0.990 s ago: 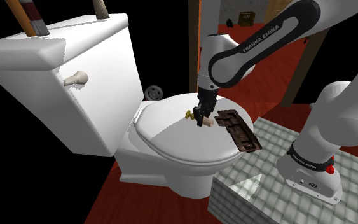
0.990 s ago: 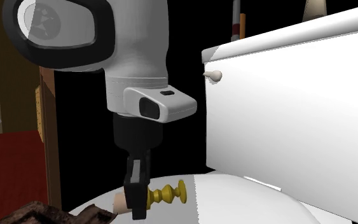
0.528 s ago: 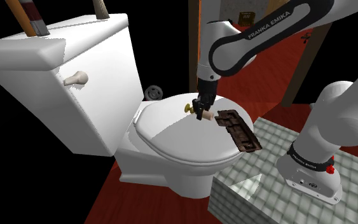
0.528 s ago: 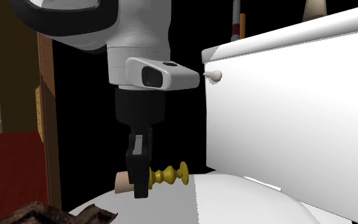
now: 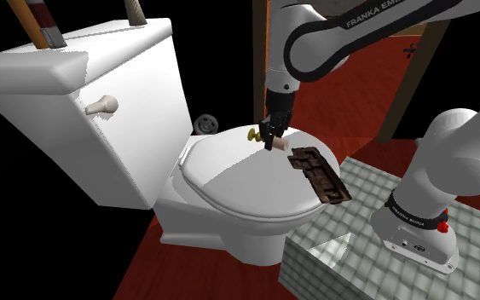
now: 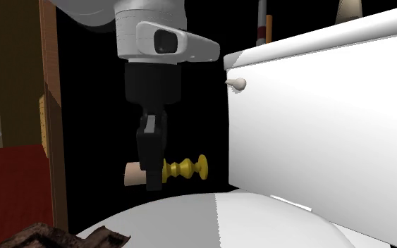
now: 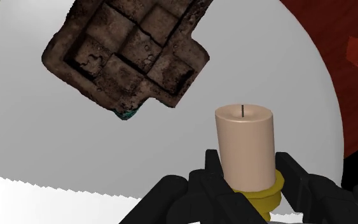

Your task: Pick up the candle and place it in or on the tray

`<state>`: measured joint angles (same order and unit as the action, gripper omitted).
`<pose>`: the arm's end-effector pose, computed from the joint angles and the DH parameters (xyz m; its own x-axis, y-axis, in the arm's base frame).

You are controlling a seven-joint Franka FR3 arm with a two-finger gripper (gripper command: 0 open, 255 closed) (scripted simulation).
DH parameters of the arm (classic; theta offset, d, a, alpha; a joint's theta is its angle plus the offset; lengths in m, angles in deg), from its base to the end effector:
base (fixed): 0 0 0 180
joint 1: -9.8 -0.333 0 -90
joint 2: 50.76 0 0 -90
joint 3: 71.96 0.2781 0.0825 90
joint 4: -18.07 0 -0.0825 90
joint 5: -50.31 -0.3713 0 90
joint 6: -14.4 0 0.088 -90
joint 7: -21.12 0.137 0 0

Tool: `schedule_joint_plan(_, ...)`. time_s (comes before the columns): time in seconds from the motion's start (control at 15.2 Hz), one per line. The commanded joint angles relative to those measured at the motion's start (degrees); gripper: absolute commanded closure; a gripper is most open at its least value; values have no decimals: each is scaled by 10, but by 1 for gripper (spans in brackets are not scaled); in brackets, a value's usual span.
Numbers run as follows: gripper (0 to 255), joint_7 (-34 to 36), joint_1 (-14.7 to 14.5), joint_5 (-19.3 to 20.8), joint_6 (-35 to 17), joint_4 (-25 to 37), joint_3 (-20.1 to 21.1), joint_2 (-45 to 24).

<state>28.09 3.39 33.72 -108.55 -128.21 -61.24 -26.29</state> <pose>0.3891 0.1349 0.3576 0.9999 0.0066 -0.0142 0.0042 -0.9860 -0.1666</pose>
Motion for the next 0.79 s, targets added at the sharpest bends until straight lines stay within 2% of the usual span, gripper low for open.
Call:
schedule_joint_plan(0.0,255,3,1,2,17,10,-1,7)
schedule_joint_plan(0.33,255,9,2,7,54,34,-4,20)
schedule_joint_plan(0.73,255,-10,-1,6,106,-78,-29,179)
